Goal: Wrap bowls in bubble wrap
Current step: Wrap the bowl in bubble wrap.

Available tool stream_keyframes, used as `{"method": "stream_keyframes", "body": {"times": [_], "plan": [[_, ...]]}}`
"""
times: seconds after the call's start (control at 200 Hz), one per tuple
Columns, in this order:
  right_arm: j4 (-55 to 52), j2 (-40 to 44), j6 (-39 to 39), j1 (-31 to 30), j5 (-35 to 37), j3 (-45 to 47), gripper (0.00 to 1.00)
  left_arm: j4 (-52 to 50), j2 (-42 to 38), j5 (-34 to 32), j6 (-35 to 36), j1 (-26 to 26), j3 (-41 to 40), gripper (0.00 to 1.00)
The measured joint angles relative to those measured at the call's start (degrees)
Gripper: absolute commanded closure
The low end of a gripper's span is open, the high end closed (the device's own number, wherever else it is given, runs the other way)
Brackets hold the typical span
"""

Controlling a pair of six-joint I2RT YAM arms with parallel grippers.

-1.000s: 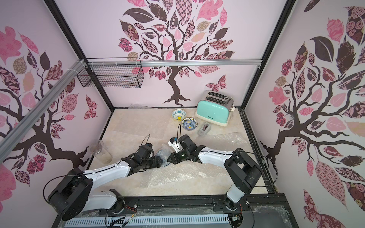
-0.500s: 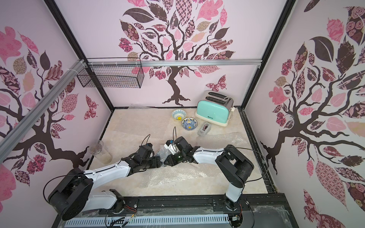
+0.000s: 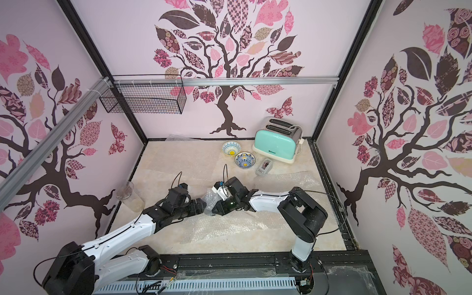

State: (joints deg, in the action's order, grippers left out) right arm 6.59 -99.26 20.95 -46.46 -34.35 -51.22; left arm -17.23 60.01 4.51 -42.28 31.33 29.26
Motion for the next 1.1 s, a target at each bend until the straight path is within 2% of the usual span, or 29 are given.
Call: {"method": "stream_keyframes", "body": {"times": [0.105, 0.175, 0.19, 0.36, 0.505, 0.64, 0.79, 1.035, 1.1], "plan": [[0.0, 0.0, -0.2, 0.0, 0.0, 0.0, 0.83, 2.1, -3.3, 3.6, -1.5, -3.3, -1.2, 0.07], [0.0, 0.0, -0.3, 0.0, 0.0, 0.0, 0.83, 3.4, -3.1, 5.6, -2.1, -3.7, -1.2, 0.05], [0.0, 0.0, -0.3, 0.0, 0.0, 0.0, 0.82, 3.8, -2.9, 6.1, -2.2, -3.7, -1.2, 0.02], [-0.1, 0.0, -0.4, -0.1, 0.0, 0.0, 0.82, 6.7, 5.1, 11.0, -1.6, -3.7, -0.2, 0.02], [-0.2, 0.0, -0.5, -0.3, 0.0, 0.0, 0.81, 7.6, 11.5, 12.0, -0.4, -3.4, 0.8, 0.03], [-0.4, 0.0, -0.7, -0.3, 0.0, 0.0, 0.80, 8.5, 14.4, 12.3, 0.4, -3.3, 0.8, 0.11], [-0.8, 0.0, -1.0, -0.3, 0.0, 0.0, 0.75, 8.7, 15.8, 12.2, 1.2, -3.1, 0.9, 0.28], [-2.4, 2.8, -2.4, -0.4, 2.3, 0.1, 0.48, 7.9, 15.8, 10.7, 2.0, -2.7, 1.1, 0.36], [-2.9, 5.7, -3.0, -0.4, 3.5, 0.4, 0.46, 7.8, 15.8, 10.1, 1.9, -2.7, 1.1, 0.37]]}}
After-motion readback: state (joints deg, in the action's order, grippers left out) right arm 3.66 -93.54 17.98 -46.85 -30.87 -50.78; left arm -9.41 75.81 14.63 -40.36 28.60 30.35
